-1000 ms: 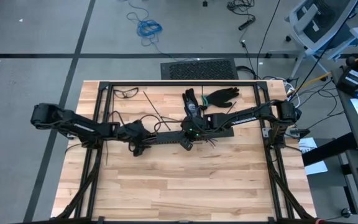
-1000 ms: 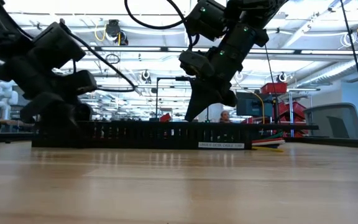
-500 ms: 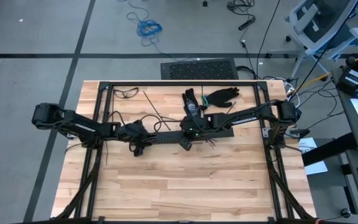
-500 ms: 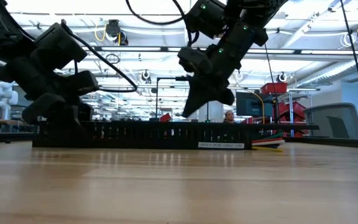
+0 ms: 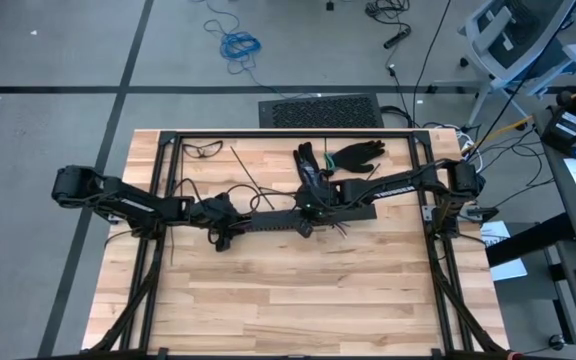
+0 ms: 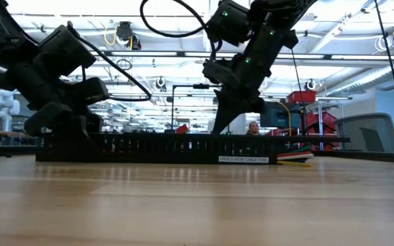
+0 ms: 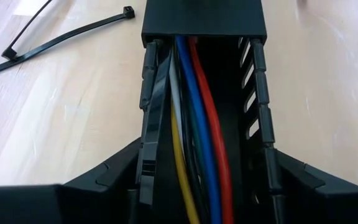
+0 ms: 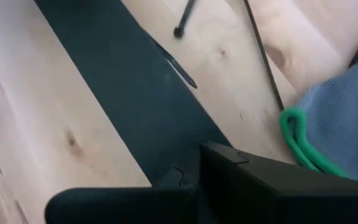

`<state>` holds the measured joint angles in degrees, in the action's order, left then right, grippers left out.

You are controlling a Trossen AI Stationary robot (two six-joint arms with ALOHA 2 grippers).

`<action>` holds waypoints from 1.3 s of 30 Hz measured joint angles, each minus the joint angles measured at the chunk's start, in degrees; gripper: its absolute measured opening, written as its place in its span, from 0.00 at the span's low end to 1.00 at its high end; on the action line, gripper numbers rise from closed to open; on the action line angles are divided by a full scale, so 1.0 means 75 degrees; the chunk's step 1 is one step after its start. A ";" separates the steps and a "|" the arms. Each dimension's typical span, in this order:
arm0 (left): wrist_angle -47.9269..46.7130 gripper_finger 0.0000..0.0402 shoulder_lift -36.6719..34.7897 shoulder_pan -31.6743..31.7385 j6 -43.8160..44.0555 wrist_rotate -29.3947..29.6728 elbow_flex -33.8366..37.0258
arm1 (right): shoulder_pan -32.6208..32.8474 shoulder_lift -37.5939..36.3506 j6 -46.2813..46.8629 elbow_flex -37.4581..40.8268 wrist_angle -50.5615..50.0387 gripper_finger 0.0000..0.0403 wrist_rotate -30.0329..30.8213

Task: Ziptie cables
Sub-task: Close the black cable duct

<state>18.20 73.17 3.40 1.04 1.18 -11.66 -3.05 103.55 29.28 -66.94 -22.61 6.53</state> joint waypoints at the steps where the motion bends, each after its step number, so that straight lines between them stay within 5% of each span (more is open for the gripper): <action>1: 0.0007 0.63 0.0000 0.0000 -0.0023 -0.0013 0.0000 | 0.0012 0.0000 -0.0004 0.0000 -0.0059 0.00 -0.0020; 12: 0.0028 0.62 0.0000 -0.0006 -0.0070 -0.0066 0.0000 | 0.0160 -0.0005 -0.0014 -0.0006 -0.0030 0.00 -0.0109; 39: 0.0210 0.62 0.0013 -0.0006 -0.0422 0.0041 0.0003 | 0.0108 0.1220 0.0843 0.0009 0.3427 0.00 -0.0728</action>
<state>19.78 73.26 3.36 -2.13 1.49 -11.64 -2.24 112.70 35.60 -66.87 3.09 1.07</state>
